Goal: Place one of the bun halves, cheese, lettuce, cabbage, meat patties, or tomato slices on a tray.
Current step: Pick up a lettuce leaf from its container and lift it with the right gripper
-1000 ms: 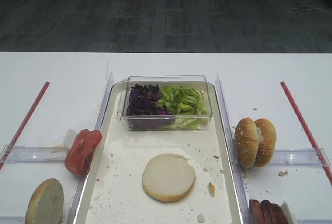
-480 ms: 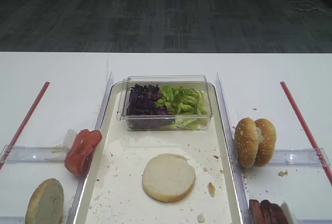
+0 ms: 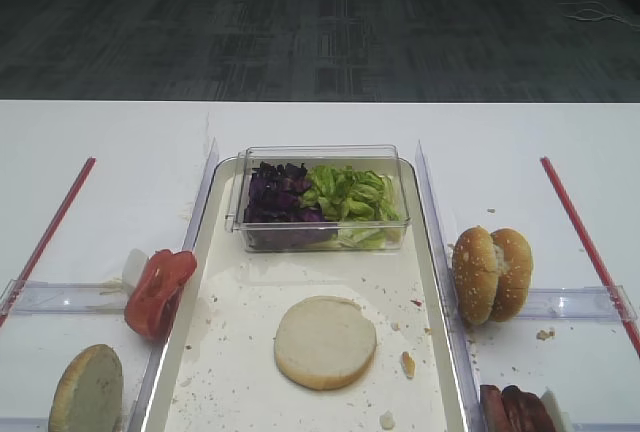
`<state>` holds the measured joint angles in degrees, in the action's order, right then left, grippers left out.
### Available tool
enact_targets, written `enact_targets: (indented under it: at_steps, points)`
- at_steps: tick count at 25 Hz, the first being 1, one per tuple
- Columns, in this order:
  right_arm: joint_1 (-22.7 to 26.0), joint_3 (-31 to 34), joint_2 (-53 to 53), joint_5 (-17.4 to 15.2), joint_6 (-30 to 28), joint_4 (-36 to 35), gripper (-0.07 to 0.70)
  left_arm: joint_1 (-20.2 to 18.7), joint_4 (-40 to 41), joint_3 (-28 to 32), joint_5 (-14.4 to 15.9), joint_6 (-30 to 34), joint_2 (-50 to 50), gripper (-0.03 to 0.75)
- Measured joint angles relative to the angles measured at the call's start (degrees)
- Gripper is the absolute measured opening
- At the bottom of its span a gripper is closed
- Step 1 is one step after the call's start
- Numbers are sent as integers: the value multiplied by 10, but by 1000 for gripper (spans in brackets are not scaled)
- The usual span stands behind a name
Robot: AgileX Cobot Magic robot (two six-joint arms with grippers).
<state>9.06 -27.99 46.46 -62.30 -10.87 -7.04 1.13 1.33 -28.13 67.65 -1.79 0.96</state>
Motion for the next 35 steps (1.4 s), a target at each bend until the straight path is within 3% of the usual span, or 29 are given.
enact_targets:
  at_steps: [21, 29, 35]
  points:
    - [-5, -18, 105, 4, 0, -4, 689, 0, 0, 0, 0, 0, 0, 553]
    - [-5, -100, 247, 42, 0, -23, 689, 0, 0, 0, 0, 0, 0, 553]
    - [-5, -229, 378, 51, 0, -23, 689, 0, 0, 0, 0, 0, 0, 553]
